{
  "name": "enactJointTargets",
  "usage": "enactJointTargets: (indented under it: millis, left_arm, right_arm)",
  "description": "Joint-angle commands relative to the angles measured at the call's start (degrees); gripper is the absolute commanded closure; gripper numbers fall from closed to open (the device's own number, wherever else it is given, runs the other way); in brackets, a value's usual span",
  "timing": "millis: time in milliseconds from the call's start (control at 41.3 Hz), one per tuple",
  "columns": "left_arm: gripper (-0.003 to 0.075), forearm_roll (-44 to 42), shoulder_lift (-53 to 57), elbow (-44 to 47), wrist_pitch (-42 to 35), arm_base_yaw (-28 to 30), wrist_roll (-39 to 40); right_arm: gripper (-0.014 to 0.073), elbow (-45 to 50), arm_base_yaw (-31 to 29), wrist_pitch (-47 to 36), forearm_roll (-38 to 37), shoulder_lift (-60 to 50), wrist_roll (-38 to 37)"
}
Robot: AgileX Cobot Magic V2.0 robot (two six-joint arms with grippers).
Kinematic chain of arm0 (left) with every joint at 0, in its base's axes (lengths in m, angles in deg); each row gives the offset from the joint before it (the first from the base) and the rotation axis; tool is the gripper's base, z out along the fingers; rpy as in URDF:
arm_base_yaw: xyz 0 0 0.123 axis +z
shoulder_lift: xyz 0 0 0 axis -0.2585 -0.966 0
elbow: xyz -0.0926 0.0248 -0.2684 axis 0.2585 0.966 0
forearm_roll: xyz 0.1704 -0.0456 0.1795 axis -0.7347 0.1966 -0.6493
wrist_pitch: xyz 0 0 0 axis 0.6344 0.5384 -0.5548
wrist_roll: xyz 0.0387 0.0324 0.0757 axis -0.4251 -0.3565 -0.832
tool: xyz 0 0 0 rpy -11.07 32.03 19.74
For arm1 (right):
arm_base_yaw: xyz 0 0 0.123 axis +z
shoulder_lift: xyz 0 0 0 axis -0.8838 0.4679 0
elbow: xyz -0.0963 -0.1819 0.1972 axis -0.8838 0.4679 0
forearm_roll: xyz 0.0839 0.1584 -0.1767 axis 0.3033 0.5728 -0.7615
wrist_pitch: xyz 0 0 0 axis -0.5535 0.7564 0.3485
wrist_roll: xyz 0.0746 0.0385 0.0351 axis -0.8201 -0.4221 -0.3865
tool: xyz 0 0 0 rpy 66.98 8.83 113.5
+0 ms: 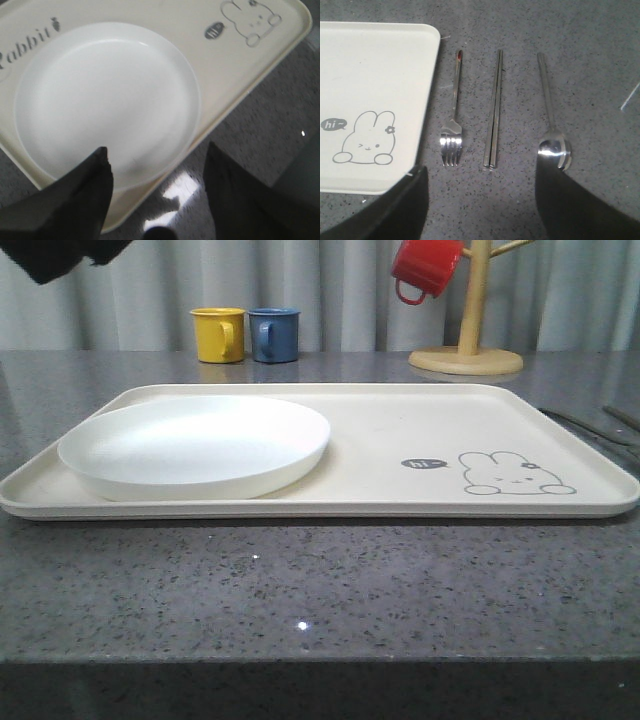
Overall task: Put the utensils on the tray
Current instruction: 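Lower the plate onto the tray's end nearest the left arm and release, then grasp the silver fork beside the tray with the right gripper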
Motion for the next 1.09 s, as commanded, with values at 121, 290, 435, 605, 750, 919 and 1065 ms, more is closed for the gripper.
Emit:
enactJointTargets:
  millis: [121,290,435,605,750,919,1065]
  left_arm:
    - [0.0355,-12.04,15.56,9.49,-6.42,-6.85,14.89]
    - [0.0355,-13.67,25.71,15.44,-9.08,-6.85,17.8]
    - [0.0355,-15.22,31.88,18.65,-9.2,-6.85,17.8]
    - [0.0355,-15.22,33.98,19.66,-9.2,-6.85,17.8]
    - [0.0355,-15.22,33.98,19.66,-9.2,-6.85,17.8]
    - [0.0355,-15.22,33.98,19.66,-9.2,-6.85,17.8]
    - [0.0355,-15.22,33.98,19.66,-9.2,-6.85,17.8]
  right_arm:
    - [0.0106,-1.52,-0.32,-3.67,-0.44,0.51,0.1]
    - [0.0106,-1.52,-0.32,-4.66,-0.33,0.51,0.1]
    - [0.0106,-1.82,-0.32,-3.77,-0.01,0.71,0.16]
    - [0.0106,-6.25,-0.25,4.16,0.51,5.24,1.4]
    - [0.0106,-12.35,0.84,11.11,1.78,11.99,3.73]
    - [0.0106,-18.65,4.5,15.63,1.57,21.79,4.58]
    - [0.012,-23.81,4.7,18.69,1.57,30.58,4.58]
